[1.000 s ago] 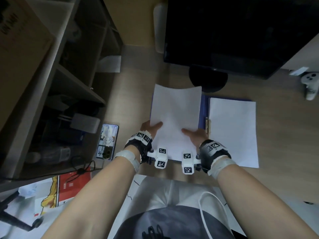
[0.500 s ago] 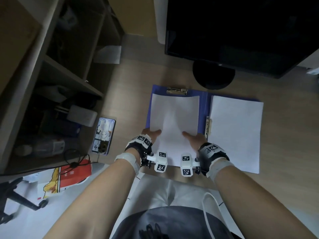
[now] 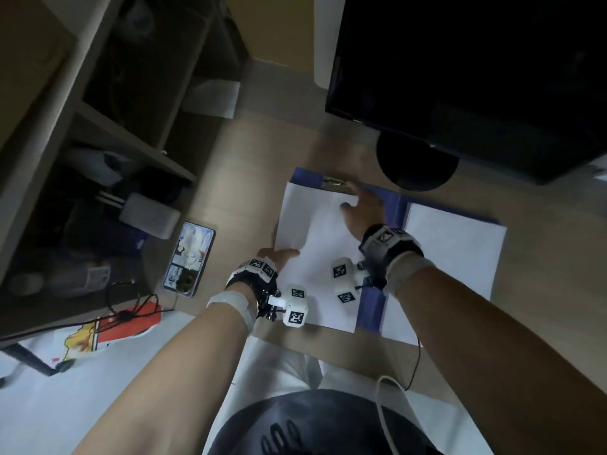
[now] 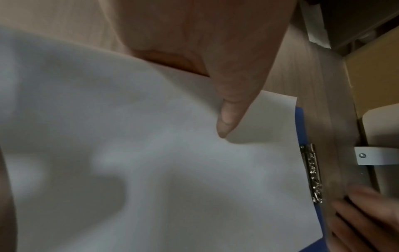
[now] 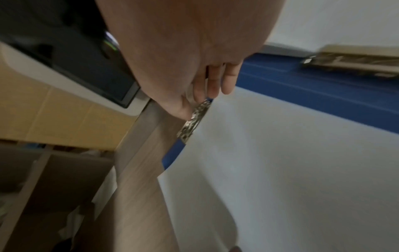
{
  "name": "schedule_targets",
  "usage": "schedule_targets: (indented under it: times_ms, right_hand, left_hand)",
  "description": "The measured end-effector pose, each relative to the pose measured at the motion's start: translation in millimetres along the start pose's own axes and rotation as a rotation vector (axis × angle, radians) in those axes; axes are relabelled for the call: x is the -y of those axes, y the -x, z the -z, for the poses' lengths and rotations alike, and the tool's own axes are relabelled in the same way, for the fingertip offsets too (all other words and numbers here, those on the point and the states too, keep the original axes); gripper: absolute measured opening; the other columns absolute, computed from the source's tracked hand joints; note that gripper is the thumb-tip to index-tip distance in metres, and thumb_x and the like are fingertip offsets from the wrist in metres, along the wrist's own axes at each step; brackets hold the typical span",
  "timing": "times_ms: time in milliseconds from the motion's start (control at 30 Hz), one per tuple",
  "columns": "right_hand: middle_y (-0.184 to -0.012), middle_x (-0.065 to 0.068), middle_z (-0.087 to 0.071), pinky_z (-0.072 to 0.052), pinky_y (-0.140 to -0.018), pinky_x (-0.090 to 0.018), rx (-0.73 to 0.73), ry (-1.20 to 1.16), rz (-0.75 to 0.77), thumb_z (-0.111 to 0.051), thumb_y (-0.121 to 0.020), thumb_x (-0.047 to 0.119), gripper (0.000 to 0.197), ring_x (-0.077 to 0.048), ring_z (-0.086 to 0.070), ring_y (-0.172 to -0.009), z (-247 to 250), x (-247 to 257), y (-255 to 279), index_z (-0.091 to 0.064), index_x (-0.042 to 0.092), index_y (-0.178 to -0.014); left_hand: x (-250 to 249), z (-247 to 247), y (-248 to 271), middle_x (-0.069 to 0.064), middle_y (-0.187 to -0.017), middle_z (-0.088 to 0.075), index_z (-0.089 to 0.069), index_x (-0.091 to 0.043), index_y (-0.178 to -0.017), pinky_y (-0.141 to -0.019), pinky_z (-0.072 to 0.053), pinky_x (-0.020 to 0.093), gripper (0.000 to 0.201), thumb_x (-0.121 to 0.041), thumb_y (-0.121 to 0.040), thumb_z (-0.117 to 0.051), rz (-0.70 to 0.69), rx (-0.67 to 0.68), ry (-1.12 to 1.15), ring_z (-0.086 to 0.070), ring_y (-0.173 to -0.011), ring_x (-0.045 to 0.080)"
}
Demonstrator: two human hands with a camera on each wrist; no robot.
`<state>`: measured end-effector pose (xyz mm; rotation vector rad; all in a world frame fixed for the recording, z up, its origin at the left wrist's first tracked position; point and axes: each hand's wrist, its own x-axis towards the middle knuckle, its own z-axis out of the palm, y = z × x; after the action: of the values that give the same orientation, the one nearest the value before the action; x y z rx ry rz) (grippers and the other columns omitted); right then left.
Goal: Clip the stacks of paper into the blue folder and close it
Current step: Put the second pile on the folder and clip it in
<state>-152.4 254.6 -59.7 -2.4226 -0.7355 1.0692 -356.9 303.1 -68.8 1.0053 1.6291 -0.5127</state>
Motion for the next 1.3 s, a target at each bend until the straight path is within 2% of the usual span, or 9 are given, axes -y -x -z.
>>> schedule_targets:
  times_ms: [300,467,600,700,800,867,1000,1133,1300]
  right_hand:
    - [-0.161,-0.007,-0.017,-0.03,-0.112,-0.054,0.139,0.457,0.059,-0.062,-0.079,0.044,0.085,-0.04,-0.015,-0.146,-39.3,31.4,-42.0,-0.021,0.028,-0.151]
    - [-0.162,-0.008,-0.009,-0.028,-0.112,-0.058,0.126,0.534,0.029,-0.063,-0.079,0.036,0.083,-0.041,-0.009,-0.146,-45.5,32.3,-40.1,-0.02,0.033,-0.149]
    - [-0.16,-0.011,-0.014,-0.029,-0.112,-0.057,0.146,0.532,-0.036,-0.061,-0.082,0.038,0.071,-0.043,-0.015,-0.144,-40.9,46.6,-42.3,-0.03,0.035,-0.145]
    - [-0.15,-0.01,-0.032,-0.038,-0.105,-0.055,0.155,0.486,-0.037,-0.057,-0.073,0.046,0.067,-0.042,-0.036,-0.134,-32.5,54.7,-40.1,-0.038,0.035,-0.136]
    - [-0.147,-0.006,-0.036,-0.035,-0.107,-0.054,0.08,0.492,-0.039,-0.061,-0.077,0.037,0.058,-0.038,-0.042,-0.132,-26.9,48.6,-32.1,-0.045,0.038,-0.132]
    - [-0.154,-0.005,-0.029,-0.028,-0.112,-0.054,0.077,0.513,-0.057,-0.064,-0.079,0.035,0.064,-0.035,-0.03,-0.141,-29.5,43.2,-22.4,-0.04,0.04,-0.139]
    - [-0.155,-0.003,-0.032,-0.024,-0.115,-0.054,0.001,0.515,0.013,-0.065,-0.076,0.037,0.073,-0.034,-0.026,-0.144,-40.0,44.2,-16.4,-0.034,0.04,-0.142]
    - [-0.154,-0.008,-0.032,-0.027,-0.112,-0.056,0.048,0.609,0.016,-0.064,-0.077,0.039,0.078,-0.039,-0.028,-0.141,-38.9,50.3,-18.1,-0.028,0.035,-0.146]
    - [-0.156,-0.009,-0.025,-0.024,-0.112,-0.057,0.149,0.619,-0.028,-0.061,-0.078,0.035,0.075,-0.038,-0.021,-0.143,-32.1,53.6,-24.5,-0.028,0.038,-0.145]
  left_hand:
    - [-10.4,11.2,-0.7,0.024,-0.138,-0.051,-0.045,0.006,-0.136,-0.098,-0.045,0.041,0.067,-0.041,-0.091,-0.056,-0.032,0.074,-0.076,-0.053,-0.124,0.035]
    - [-9.0,23.9,-1.4,0.013,-0.09,-0.055,-0.052,0.005,-0.125,-0.06,-0.042,0.031,0.066,-0.048,-0.085,-0.059,0.033,0.176,-0.013,-0.053,-0.069,0.025]
    - [-14.5,26.1,7.0,0.013,-0.099,-0.052,-0.042,-0.002,-0.138,-0.074,-0.046,0.035,0.077,-0.052,-0.082,-0.061,0.055,0.225,0.007,-0.054,-0.087,0.03]
    - [-14.6,23.8,5.7,0.021,-0.136,-0.048,-0.029,0.001,-0.146,-0.101,-0.044,0.052,0.086,-0.049,-0.084,-0.061,0.082,0.248,0.079,-0.051,-0.12,0.043]
    - [-15.7,22.4,7.4,0.022,-0.146,-0.041,-0.027,0.001,-0.147,-0.089,-0.048,0.052,0.08,-0.047,-0.089,-0.055,0.074,0.232,0.07,-0.047,-0.125,0.044]
    - [-14.1,23.1,8.6,0.021,-0.14,-0.046,-0.031,0.001,-0.145,-0.071,-0.045,0.038,0.077,-0.048,-0.091,-0.052,0.042,0.21,0.016,-0.052,-0.113,0.038]
    - [-11.3,22.8,6.1,0.021,-0.126,-0.054,-0.034,0.002,-0.143,-0.08,-0.045,0.038,0.075,-0.048,-0.09,-0.053,0.01,0.201,-0.007,-0.053,-0.108,0.036]
    - [-10.3,25.7,12.5,0.005,-0.072,-0.041,-0.04,0.004,-0.138,-0.072,-0.041,0.034,0.072,-0.049,-0.09,-0.052,-0.003,0.219,-0.048,-0.048,-0.074,0.026]
    - [-9.8,27.4,10.5,0.007,-0.079,-0.047,-0.055,-0.002,-0.109,-0.083,-0.039,0.035,0.05,-0.049,-0.09,-0.052,-0.008,0.211,-0.051,-0.05,-0.087,0.026]
